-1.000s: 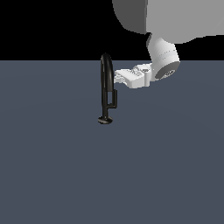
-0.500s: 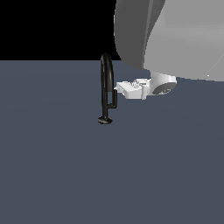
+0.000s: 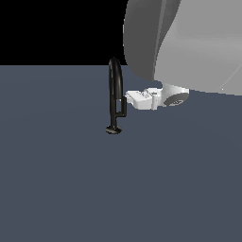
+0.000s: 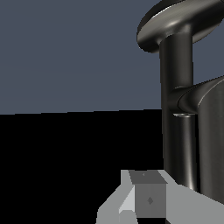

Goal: Turn on the faucet by rotating a designated handle.

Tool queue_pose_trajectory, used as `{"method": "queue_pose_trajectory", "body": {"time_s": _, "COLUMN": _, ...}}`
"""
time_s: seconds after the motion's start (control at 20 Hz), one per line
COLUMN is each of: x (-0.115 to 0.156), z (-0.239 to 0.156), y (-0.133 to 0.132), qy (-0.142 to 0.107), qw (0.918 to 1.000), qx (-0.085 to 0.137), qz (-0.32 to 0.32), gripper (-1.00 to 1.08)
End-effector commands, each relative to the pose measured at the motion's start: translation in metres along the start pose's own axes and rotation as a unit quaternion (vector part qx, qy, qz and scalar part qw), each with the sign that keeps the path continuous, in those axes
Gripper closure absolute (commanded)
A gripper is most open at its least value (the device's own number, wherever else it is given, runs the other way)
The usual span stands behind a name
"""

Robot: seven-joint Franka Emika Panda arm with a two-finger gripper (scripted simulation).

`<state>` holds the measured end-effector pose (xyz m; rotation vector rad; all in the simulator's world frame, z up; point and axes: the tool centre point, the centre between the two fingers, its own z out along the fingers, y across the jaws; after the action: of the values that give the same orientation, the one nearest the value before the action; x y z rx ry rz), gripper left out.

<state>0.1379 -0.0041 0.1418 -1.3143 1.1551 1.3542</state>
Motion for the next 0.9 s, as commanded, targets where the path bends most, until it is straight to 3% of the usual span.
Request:
{"method": "queue_pose_trajectory", "body": {"time_s": 0.0, "x": 0.0, "z": 0.0, "y": 0.0, "qy": 0.0, "qw": 1.0, "qx": 0.0, "qz": 0.0, "gripper": 1.08}}
{"method": "queue_pose_trajectory", "body": {"time_s": 0.85, "x": -0.006, "z": 0.0, "y": 0.017, "qy": 0.0, "qw": 1.0, "qx": 0.0, "qz": 0.0, "gripper": 1.08}}
